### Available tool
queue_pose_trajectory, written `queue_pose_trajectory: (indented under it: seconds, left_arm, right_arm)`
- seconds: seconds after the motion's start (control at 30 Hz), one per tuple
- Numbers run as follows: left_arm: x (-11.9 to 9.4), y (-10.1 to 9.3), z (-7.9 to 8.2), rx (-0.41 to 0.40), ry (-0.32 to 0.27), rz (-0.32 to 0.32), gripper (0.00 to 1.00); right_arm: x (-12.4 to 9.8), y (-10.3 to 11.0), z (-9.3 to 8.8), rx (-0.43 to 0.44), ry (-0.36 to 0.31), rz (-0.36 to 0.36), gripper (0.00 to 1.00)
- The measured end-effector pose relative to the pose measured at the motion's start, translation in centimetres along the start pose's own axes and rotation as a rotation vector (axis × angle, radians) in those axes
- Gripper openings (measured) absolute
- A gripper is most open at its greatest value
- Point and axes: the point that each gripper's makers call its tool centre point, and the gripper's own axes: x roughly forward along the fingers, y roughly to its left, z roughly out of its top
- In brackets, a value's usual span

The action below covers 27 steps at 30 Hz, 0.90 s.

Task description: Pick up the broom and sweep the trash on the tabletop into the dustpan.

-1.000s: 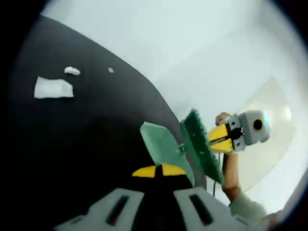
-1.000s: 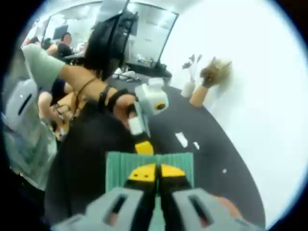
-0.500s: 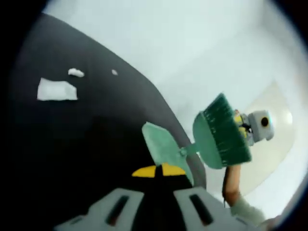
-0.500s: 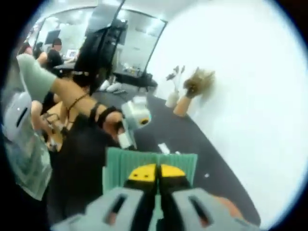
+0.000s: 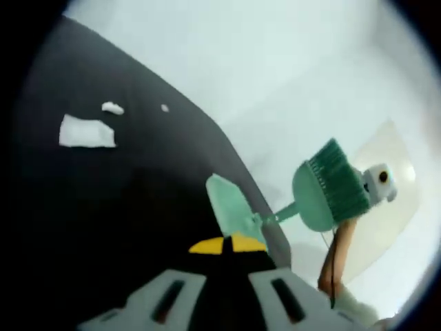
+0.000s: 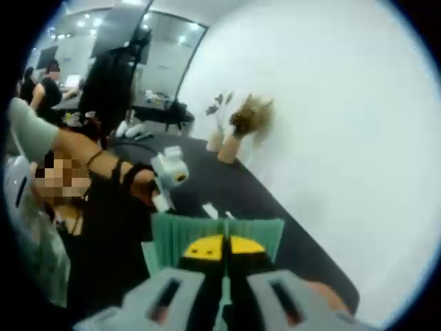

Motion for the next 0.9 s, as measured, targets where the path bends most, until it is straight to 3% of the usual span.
queue_pose_trajectory:
  seconds: [0.17,0.43,0.53,0.7,0.8,0.87,0.9]
  left_arm:
    - [-1.4,0.3,0.4,0.001,0.006,0.005,0.01]
    - [-5.7,2.2,1.2,-0.029,-0.017,0.043,0.01]
    - [-7.3,3.0,1.3,-0.038,-0.02,0.064,0.01]
    - [-9.1,3.7,1.2,-0.036,-0.012,0.078,0.01]
    - [-9.1,3.8,0.7,-0.035,-0.006,0.067,0.01]
    - [-8.9,3.8,0.0,-0.033,-0.001,0.069,0.01]
    - [-9.0,3.9,0.3,-0.033,0.0,0.065,0.01]
  right_arm:
    - [-0.3,0.3,-0.5,-0.027,0.056,-0.004,0.01]
    - [0.4,0.6,-2.0,-0.064,0.133,0.015,0.01]
    - [0.5,0.7,-3.0,-0.08,0.206,0.009,0.01]
    - [1.1,0.1,-5.8,0.051,0.406,-0.021,0.01]
    - [1.8,-0.6,-7.4,0.249,0.507,-0.074,0.01]
    - [2.2,-2.8,-8.8,0.469,0.559,-0.236,0.01]
    - [2.3,-3.2,-9.6,0.46,0.6,-0.224,0.01]
